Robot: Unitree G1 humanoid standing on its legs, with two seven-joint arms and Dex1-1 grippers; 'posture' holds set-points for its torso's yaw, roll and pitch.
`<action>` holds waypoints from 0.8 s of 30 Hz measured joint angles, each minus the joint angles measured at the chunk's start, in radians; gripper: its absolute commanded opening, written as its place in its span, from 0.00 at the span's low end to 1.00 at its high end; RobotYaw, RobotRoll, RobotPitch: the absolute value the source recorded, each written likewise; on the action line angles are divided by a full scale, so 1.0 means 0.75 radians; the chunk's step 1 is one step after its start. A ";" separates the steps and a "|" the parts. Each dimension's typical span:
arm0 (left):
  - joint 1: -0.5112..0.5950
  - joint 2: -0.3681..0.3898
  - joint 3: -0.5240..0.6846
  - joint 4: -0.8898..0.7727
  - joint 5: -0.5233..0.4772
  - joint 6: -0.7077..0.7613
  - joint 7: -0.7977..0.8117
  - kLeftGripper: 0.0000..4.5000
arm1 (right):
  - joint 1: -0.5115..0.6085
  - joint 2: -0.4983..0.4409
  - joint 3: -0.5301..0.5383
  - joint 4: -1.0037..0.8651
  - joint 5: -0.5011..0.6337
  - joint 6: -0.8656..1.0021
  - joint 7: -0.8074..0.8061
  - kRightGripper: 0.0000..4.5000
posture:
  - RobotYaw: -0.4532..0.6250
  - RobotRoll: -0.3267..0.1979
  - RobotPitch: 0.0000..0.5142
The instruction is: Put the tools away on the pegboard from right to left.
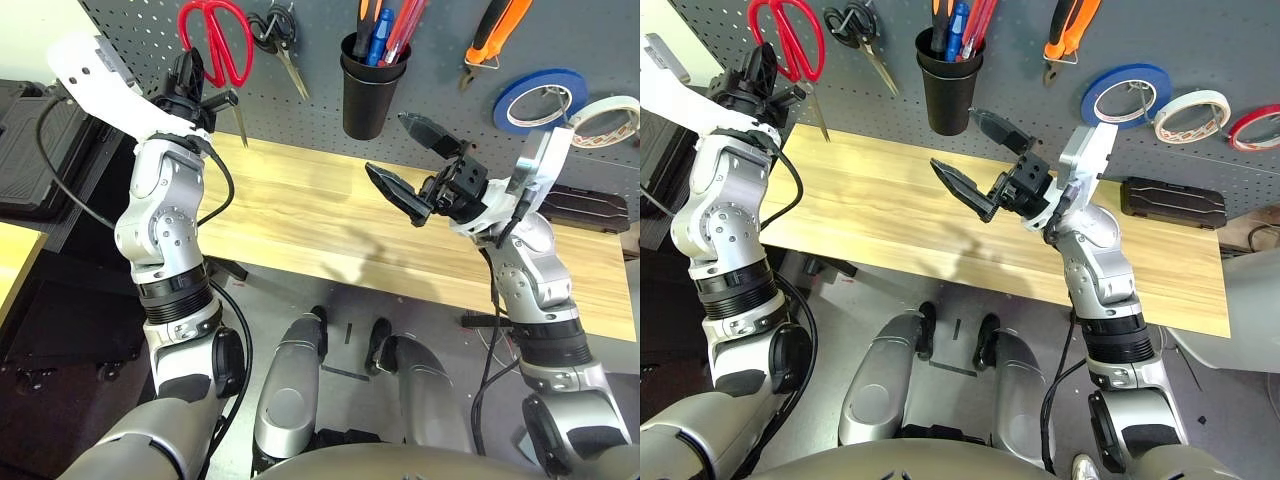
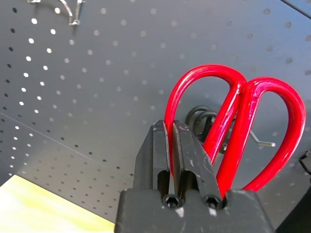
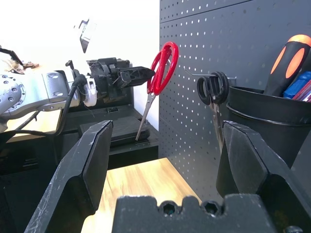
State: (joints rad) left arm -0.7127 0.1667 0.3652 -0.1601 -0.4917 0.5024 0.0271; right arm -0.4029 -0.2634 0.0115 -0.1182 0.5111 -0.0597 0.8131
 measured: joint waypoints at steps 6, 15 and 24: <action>-0.013 0.000 -0.027 0.049 0.001 -0.015 -0.024 0.00 | 0.000 0.007 0.000 0.000 -0.006 -0.001 -0.009 1.00 | 0.64 0.62 0.48; -0.046 0.000 -0.041 0.129 0.003 -0.039 -0.032 0.00 | 0.006 0.016 0.002 0.000 -0.016 -0.005 -0.013 1.00 | 0.63 0.62 0.48; -0.110 0.004 -0.064 0.316 0.038 -0.100 -0.055 0.00 | 0.009 0.037 0.010 0.000 -0.040 -0.020 -0.025 1.00 | 0.62 0.62 0.47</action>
State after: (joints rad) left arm -0.7952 0.1697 0.3174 0.0770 -0.4630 0.4277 -0.0138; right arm -0.3962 -0.2359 0.0190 -0.1182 0.4811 -0.0748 0.7944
